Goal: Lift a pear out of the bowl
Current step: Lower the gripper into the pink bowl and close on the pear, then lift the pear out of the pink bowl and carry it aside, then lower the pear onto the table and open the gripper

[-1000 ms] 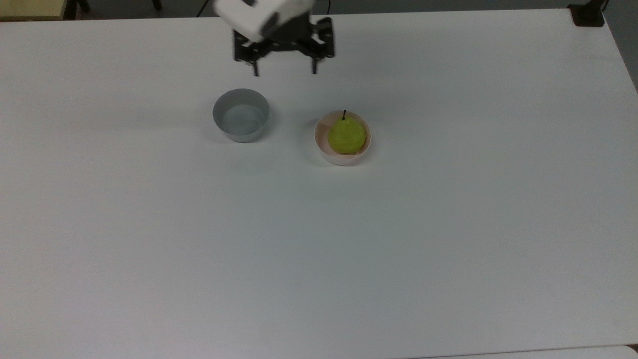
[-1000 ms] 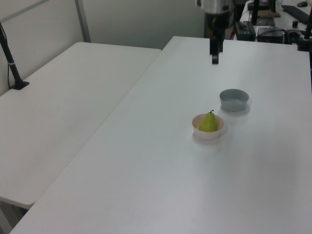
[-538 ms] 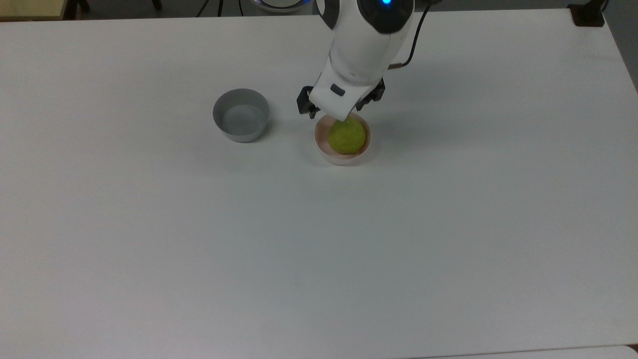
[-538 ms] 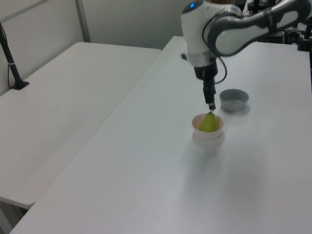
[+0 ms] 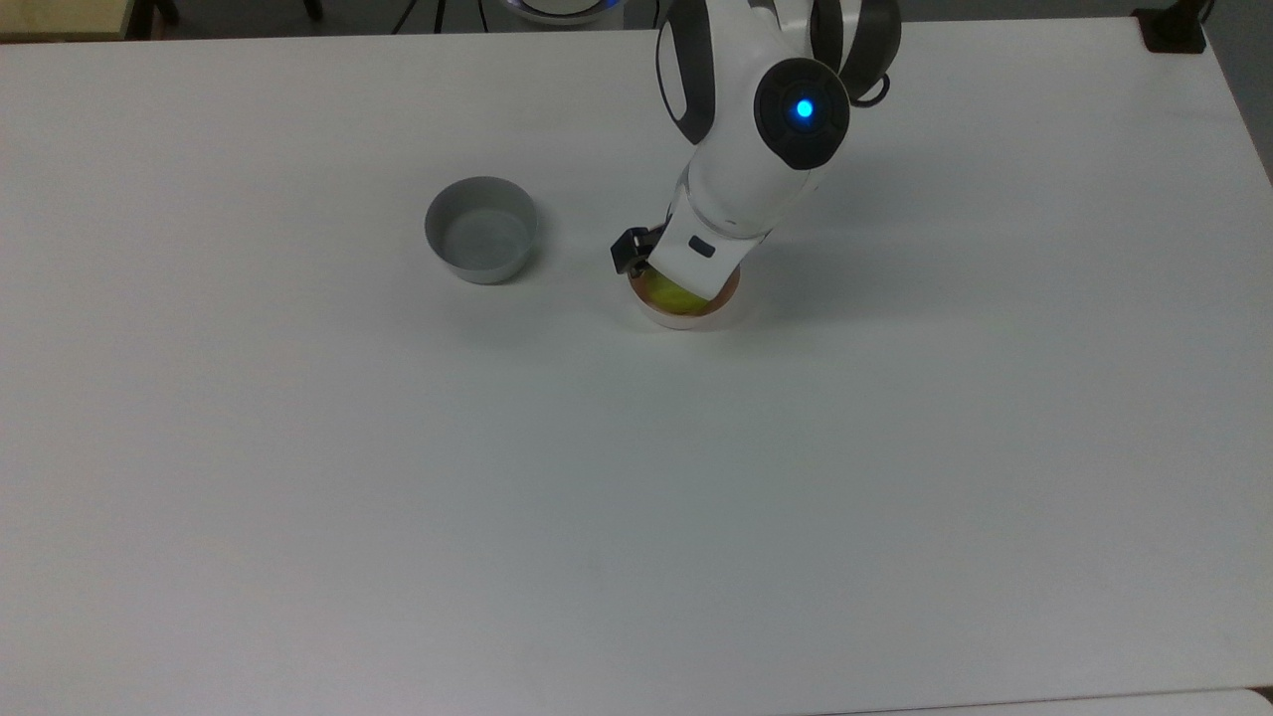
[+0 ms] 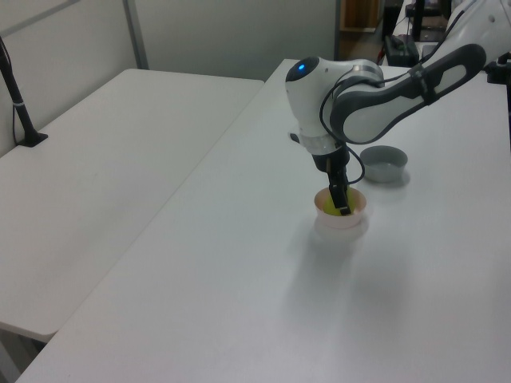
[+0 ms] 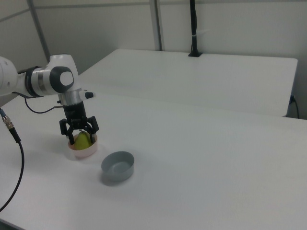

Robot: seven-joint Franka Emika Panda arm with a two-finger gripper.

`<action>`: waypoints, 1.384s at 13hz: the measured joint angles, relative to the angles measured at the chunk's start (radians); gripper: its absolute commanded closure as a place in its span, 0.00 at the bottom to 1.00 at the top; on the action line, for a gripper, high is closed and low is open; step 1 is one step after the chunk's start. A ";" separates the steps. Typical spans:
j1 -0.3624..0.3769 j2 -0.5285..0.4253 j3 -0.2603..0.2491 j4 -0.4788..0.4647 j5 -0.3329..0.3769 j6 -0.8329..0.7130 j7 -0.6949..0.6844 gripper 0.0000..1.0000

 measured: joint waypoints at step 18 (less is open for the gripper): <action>-0.263 -0.085 -0.020 0.084 -0.007 0.068 -0.038 0.64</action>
